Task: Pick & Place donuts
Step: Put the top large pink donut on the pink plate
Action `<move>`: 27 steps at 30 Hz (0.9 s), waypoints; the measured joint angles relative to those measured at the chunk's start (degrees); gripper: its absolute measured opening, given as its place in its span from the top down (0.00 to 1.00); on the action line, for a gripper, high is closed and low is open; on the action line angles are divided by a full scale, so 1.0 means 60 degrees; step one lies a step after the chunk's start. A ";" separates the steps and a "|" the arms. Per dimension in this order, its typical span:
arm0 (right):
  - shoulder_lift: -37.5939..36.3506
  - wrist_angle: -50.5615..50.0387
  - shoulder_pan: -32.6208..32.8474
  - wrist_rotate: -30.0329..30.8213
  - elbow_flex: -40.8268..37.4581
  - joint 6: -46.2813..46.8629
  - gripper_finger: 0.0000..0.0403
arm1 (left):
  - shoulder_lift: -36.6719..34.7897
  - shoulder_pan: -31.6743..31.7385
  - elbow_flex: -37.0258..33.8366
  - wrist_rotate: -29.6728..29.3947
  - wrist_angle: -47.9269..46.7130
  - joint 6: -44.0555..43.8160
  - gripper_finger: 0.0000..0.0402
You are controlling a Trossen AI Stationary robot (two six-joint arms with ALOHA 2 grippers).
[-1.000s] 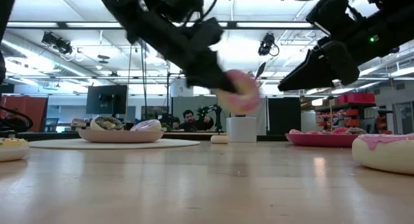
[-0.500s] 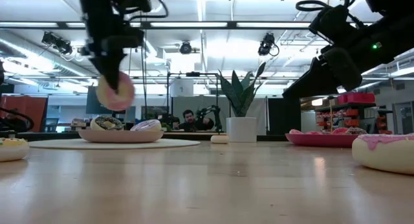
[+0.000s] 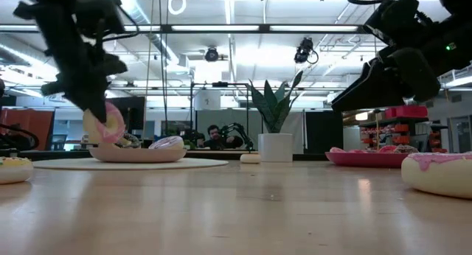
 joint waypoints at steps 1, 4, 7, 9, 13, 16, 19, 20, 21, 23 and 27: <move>0.0000 -0.0004 0.0000 0.0003 0.0000 -0.0001 0.39 | -0.0231 0.0049 -0.0221 0.0020 0.0088 -0.0061 0.94; 0.0000 0.0001 0.0000 0.0013 0.0000 0.0000 0.40 | -0.0861 0.0154 -0.0720 0.0089 0.0188 -0.0339 0.94; 0.0000 0.0007 -0.0004 0.0013 0.0000 -0.0004 0.41 | -0.1335 0.0169 -0.1084 0.0108 0.0275 -0.0523 0.94; 0.0000 0.0007 0.0000 0.0012 0.0000 -0.0004 0.42 | -0.1572 0.0169 -0.1227 0.0123 0.0335 -0.0589 0.94; 0.0000 0.0009 0.0000 0.0013 0.0000 -0.0004 0.43 | -0.1836 0.0169 -0.1334 0.0042 0.0570 -0.0605 0.94; 0.0000 0.0007 0.0000 0.0009 0.0000 -0.0004 0.44 | -0.1978 0.0169 -0.1334 -0.0323 0.1105 -0.0530 0.94; 0.0000 0.0010 0.0000 0.0013 0.0000 -0.0004 0.44 | -0.2037 0.0202 -0.1334 -0.0813 0.1286 -0.0556 0.94; 0.0000 0.0009 0.0000 0.0012 0.0000 -0.0007 0.44 | -0.2029 0.0264 -0.1334 -0.0837 0.1267 -0.0580 0.94; 0.0000 0.0008 0.0000 0.0009 0.0000 -0.0007 0.44 | -0.2022 0.0347 -0.1336 -0.0807 0.1227 -0.0608 0.94; 0.0000 0.0007 0.0000 0.0009 0.0000 -0.0007 0.44 | -0.2033 0.0492 -0.1539 -0.0604 0.1525 -0.0772 0.94; 0.0000 0.0005 0.0000 0.0009 0.0000 -0.0007 0.44 | -0.2022 0.0769 -0.2318 0.0023 0.2711 -0.0846 0.94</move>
